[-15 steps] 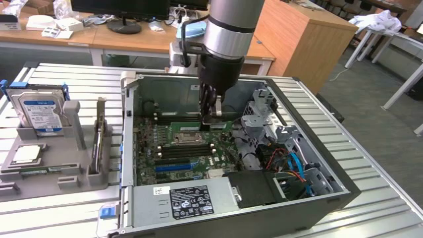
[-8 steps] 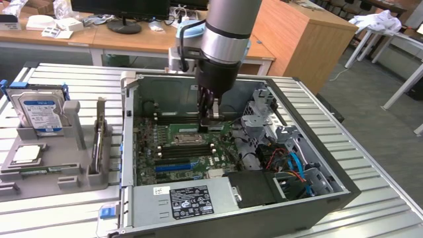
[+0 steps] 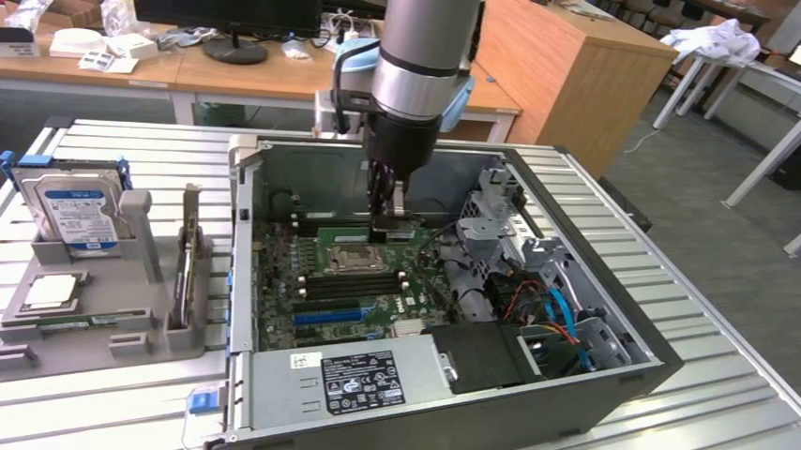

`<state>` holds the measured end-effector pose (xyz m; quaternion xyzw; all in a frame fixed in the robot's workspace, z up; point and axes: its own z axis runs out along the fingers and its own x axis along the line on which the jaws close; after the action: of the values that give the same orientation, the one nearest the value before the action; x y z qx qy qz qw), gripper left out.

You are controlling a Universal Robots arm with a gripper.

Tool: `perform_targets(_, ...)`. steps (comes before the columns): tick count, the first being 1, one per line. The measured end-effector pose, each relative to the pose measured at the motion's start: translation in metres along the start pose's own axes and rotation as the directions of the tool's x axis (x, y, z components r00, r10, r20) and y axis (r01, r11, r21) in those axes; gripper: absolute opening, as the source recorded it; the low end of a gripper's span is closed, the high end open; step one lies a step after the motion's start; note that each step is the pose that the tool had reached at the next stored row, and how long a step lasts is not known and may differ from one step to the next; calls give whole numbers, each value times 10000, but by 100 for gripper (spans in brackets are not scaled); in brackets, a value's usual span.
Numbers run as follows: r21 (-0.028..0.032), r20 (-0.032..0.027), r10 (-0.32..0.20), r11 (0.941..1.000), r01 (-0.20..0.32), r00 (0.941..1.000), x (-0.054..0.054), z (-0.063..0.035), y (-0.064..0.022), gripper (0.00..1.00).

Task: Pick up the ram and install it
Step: 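Insert the ram into the slot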

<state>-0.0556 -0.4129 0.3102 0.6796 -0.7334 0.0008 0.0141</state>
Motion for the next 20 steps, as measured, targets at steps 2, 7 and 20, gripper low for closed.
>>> perform_targets(2,1,1,-1,10000,1,10000,-14,36,0,14)
perform_targets(7,0,0,0,10000,0,10000,-17,127,-1,14)
perform_targets(20,0,0,0,10000,0,10000,-21,364,-5,14)
